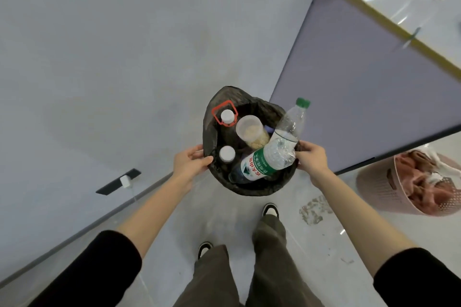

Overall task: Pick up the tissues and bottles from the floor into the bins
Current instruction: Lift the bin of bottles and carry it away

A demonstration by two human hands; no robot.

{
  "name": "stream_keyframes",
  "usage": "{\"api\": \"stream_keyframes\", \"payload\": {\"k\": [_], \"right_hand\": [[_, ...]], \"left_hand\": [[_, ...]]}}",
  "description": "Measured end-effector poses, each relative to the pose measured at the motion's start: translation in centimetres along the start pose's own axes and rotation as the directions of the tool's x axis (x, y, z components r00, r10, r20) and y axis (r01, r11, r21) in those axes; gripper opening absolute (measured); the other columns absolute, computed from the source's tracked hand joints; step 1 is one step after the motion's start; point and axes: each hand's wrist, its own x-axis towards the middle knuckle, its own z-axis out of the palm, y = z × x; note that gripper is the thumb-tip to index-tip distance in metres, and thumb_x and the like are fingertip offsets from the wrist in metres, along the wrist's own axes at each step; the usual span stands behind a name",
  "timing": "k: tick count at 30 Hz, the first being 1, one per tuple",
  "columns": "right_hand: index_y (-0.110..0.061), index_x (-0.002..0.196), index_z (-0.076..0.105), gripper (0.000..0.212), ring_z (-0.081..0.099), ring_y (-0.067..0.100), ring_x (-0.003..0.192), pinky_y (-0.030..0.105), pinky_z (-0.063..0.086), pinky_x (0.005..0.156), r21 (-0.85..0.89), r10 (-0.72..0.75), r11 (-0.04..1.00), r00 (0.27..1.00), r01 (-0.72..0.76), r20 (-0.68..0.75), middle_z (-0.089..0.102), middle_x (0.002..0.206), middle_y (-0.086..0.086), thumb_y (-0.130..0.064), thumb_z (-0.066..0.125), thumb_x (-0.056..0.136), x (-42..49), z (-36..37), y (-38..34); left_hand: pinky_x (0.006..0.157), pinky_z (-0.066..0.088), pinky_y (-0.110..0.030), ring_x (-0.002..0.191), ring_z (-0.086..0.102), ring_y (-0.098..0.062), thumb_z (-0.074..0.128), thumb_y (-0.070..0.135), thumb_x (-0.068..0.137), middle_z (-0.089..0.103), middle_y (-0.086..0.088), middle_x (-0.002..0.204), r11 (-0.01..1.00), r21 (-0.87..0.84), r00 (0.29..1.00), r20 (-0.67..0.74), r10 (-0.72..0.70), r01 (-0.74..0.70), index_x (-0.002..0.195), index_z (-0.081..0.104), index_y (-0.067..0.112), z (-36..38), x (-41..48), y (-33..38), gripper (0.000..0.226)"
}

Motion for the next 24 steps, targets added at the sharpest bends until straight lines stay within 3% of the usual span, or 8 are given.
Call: {"api": "stream_keyframes", "payload": {"k": [6, 16, 21, 24], "right_hand": [[-0.015, 0.102, 0.071, 0.03, 0.066, 0.022, 0.08, 0.029, 0.054, 0.062, -0.013, 0.016, 1.0, 0.999, -0.016, 0.027, 0.072, 0.093, 0.006, 0.003, 0.06, 0.081, 7.9, -3.9, -0.3], [-0.01, 0.114, 0.066, 0.034, 0.066, 0.023, 0.09, 0.039, 0.057, 0.081, -0.179, 0.03, 0.983, 0.952, 0.026, 0.303, 0.068, 0.097, 0.003, 0.003, 0.063, 0.083, 23.3, -8.8, -3.6], [-0.002, 0.117, 0.063, 0.029, 0.063, 0.025, 0.087, 0.037, 0.057, 0.076, -0.269, 0.047, 0.96, 0.91, 0.073, 0.413, 0.064, 0.099, 0.006, 0.001, 0.06, 0.088, 28.6, -8.9, -6.0], [-0.006, 0.119, 0.06, 0.03, 0.062, 0.023, 0.09, 0.033, 0.054, 0.072, -0.304, 0.08, 0.951, 0.898, 0.062, 0.433, 0.062, 0.1, 0.005, 0.001, 0.057, 0.09, 30.4, -8.4, -6.5]], "left_hand": [[0.083, 0.052, -0.032, 0.092, 0.064, -0.022, 0.065, -0.013, 0.078, 0.066, -0.01, 0.104, 0.999, 0.011, 0.999, -0.023, -0.032, 0.032, 0.125, 0.055, 0.0, 7.0, 4.0, 1.1, 0.049], [0.086, 0.052, -0.032, 0.1, 0.063, -0.023, 0.064, -0.013, 0.079, 0.064, -0.015, 0.118, 0.987, -0.105, 0.954, -0.263, -0.143, 0.119, 0.126, 0.055, 0.0, 18.7, 9.5, 1.2, 0.05], [0.077, 0.055, -0.024, 0.095, 0.062, -0.02, 0.059, -0.015, 0.082, 0.062, -0.015, 0.122, 0.972, -0.212, 0.935, -0.313, -0.166, 0.102, 0.128, 0.053, -0.001, 22.3, 11.5, 1.6, 0.048], [0.062, 0.054, -0.013, 0.084, 0.061, -0.012, 0.055, -0.016, 0.084, 0.06, -0.008, 0.117, 0.96, -0.26, 0.925, -0.331, -0.186, 0.1, 0.128, 0.051, -0.001, 23.7, 12.5, 1.5, 0.047]]}}
